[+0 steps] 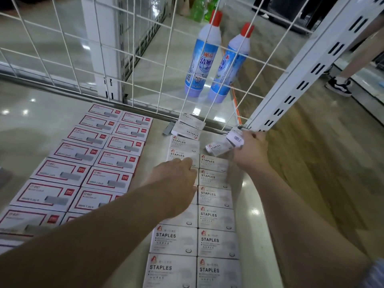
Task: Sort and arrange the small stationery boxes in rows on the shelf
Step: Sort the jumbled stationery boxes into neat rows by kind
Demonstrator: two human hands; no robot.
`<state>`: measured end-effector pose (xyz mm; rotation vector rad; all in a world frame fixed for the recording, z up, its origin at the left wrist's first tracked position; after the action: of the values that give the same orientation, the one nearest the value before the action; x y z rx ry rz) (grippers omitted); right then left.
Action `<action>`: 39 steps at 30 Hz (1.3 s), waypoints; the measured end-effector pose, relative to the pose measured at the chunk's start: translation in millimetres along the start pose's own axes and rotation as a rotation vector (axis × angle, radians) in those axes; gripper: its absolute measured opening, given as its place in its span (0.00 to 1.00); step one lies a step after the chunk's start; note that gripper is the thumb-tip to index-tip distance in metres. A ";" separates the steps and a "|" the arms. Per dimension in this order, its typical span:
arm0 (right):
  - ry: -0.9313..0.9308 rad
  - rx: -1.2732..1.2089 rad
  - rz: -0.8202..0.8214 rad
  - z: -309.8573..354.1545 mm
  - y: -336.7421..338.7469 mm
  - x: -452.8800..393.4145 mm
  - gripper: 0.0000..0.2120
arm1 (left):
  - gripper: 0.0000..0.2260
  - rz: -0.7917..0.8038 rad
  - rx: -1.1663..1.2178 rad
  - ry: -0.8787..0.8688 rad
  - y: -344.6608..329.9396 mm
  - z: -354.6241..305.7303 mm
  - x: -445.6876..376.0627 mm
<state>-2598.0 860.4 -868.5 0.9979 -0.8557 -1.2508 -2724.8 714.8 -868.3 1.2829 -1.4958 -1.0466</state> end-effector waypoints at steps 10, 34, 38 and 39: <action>-0.074 -0.208 -0.107 -13.3 3.5 9.3 0.13 | 0.17 -0.019 0.089 0.045 1.2 2.3 0.7; 0.360 -0.426 0.012 91.6 12.9 127.3 0.13 | 0.15 -0.062 0.274 0.253 51.6 77.8 74.1; 0.450 -0.383 0.016 114.9 9.7 151.0 0.15 | 0.14 -0.114 0.477 0.310 60.8 94.3 87.1; 0.472 -0.382 0.021 120.0 8.1 156.3 0.15 | 0.14 -0.125 0.529 0.321 61.3 97.2 90.1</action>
<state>-2685.6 690.2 -821.1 0.9137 -0.2471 -1.0471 -2841.2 637.5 -826.0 1.8336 -1.5030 -0.4896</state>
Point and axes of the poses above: each hand's wrist, its own x-axis away from the middle knuckle, its own y-axis out of the back of the hand, z = x × y, the point moved 8 cm from there along -x, towards the middle knuckle, and after that the axes turned 1 degree about -x, right-handed, at the moved point
